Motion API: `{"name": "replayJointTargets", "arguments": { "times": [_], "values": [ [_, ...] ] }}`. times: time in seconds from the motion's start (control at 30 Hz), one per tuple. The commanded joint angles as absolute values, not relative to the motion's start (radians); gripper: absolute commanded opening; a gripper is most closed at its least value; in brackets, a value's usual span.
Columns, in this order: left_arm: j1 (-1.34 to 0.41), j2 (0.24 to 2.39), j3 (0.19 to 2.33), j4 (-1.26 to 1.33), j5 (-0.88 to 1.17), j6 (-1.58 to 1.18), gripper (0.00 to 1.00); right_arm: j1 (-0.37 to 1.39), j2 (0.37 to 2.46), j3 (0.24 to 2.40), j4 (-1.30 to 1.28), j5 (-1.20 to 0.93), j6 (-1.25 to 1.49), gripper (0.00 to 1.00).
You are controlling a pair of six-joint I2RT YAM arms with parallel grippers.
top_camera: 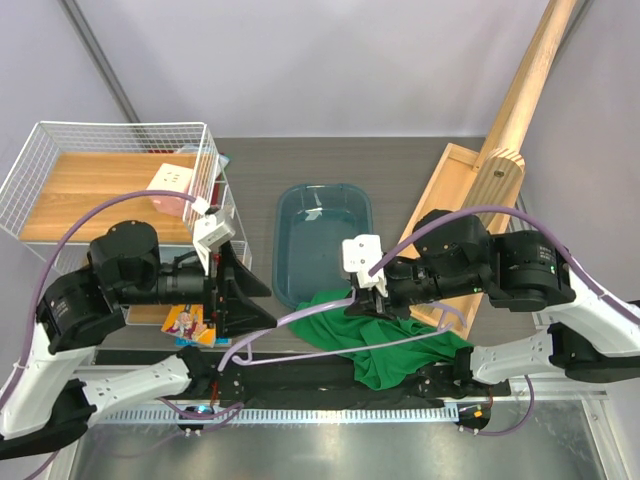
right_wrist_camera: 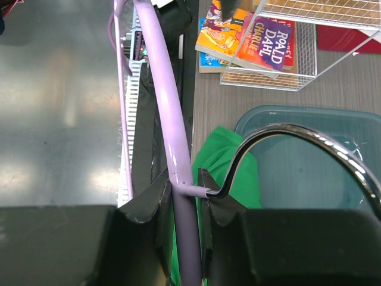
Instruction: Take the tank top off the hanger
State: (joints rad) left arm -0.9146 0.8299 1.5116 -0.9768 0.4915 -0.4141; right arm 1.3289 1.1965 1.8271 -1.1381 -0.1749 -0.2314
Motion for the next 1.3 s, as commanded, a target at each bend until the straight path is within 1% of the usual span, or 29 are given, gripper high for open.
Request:
{"name": "replayJointTargets", "arguments": {
  "times": [0.0, 0.1, 0.2, 0.33, 0.4, 0.5, 0.53, 0.57, 0.6, 0.63, 0.67, 0.7, 0.73, 0.77, 0.83, 0.87, 0.93, 0.97, 1.0, 1.03, 1.07, 1.1, 1.13, 1.27],
  "values": [
    [-0.914, 0.799, 1.509, -0.925, 0.668, -0.411, 0.69, 1.335, 1.178, 1.845, -1.077, -0.155, -0.219, 0.01],
    [-0.914, 0.776, 1.508, -0.902, 0.721, -0.419, 0.71, 1.335, 1.177, 1.838, -1.069, -0.15, -0.221, 0.01],
    [-0.914, 0.79, 1.499, -0.91, 0.758, -0.416, 0.71, 1.335, 1.173, 1.839, -1.048, -0.16, -0.229, 0.01],
    [-0.916, 0.798, 1.48, -0.945, 0.765, -0.397, 0.66, 1.335, 1.177, 1.87, -1.035, -0.135, -0.245, 0.01],
    [-0.916, 0.805, 1.483, -0.963, 0.752, -0.385, 0.66, 1.336, 1.181, 1.879, -1.025, -0.132, -0.247, 0.01],
    [-0.914, 0.836, 1.531, -1.035, 0.7, -0.35, 0.52, 1.336, 1.184, 1.887, -1.014, -0.144, -0.247, 0.01],
    [-0.916, 0.844, 1.542, -1.064, 0.665, -0.347, 0.4, 1.335, 1.186, 1.89, -1.014, -0.144, -0.247, 0.01],
    [-0.916, 0.85, 1.569, -1.077, 0.637, -0.342, 0.33, 1.335, 1.186, 1.888, -1.015, -0.141, -0.245, 0.01],
    [-0.916, 0.857, 1.58, -1.089, 0.606, -0.339, 0.18, 1.336, 1.186, 1.888, -1.015, -0.138, -0.242, 0.01],
    [-0.914, 0.859, 1.589, -1.116, 0.525, -0.337, 0.09, 1.335, 1.184, 1.885, -1.012, -0.134, -0.239, 0.01],
    [-0.916, 0.856, 1.595, -1.12, 0.488, -0.339, 0.01, 1.335, 1.177, 1.884, -1.008, -0.124, -0.235, 0.01],
    [-0.914, 0.83, 1.591, -1.115, 0.454, -0.347, 0.0, 1.335, 1.172, 1.881, -0.997, -0.097, -0.218, 0.01],
    [-0.914, 0.813, 1.577, -1.1, 0.415, -0.353, 0.0, 1.335, 1.166, 1.878, -0.989, -0.074, -0.207, 0.05],
    [-0.914, 0.787, 1.563, -1.059, 0.388, -0.359, 0.0, 1.335, 1.148, 1.875, -0.977, -0.049, -0.192, 0.24],
    [-0.916, 0.743, 1.539, -1.037, 0.33, -0.374, 0.0, 1.335, 1.12, 1.846, -0.922, 0.038, -0.131, 0.41],
    [-0.916, 0.735, 1.543, -1.046, 0.315, -0.376, 0.0, 1.336, 1.085, 1.83, -0.901, 0.057, -0.105, 0.59],
    [-0.914, 0.721, 1.569, -1.075, 0.258, -0.379, 0.0, 1.335, 1.051, 1.784, -0.841, 0.09, -0.046, 0.76],
    [-0.914, 0.719, 1.581, -1.087, 0.243, -0.374, 0.0, 1.335, 1.034, 1.752, -0.822, 0.089, -0.035, 0.87],
    [-0.914, 0.719, 1.609, -1.103, 0.221, -0.371, 0.0, 1.335, 0.991, 1.732, -0.774, 0.086, -0.025, 0.94],
    [-0.916, 0.722, 1.626, -1.117, 0.2, -0.367, 0.0, 1.335, 0.968, 1.712, -0.746, 0.078, -0.006, 0.98],
    [-0.914, 0.723, 1.652, -1.143, 0.181, -0.361, 0.0, 1.335, 0.925, 1.68, -0.695, 0.06, -0.003, 1.0],
    [-0.914, 0.727, 1.667, -1.147, 0.178, -0.354, 0.0, 1.335, 0.91, 1.674, -0.675, 0.036, -0.003, 1.0],
    [-0.914, 0.733, 1.675, -1.147, 0.175, -0.35, 0.0, 1.336, 0.898, 1.671, -0.66, -0.041, -0.003, 1.0],
    [-0.914, 0.788, 1.732, -1.132, 0.134, -0.327, 0.0, 1.335, 0.838, 1.701, -0.545, -0.225, 0.051, 1.0]
  ]
}}
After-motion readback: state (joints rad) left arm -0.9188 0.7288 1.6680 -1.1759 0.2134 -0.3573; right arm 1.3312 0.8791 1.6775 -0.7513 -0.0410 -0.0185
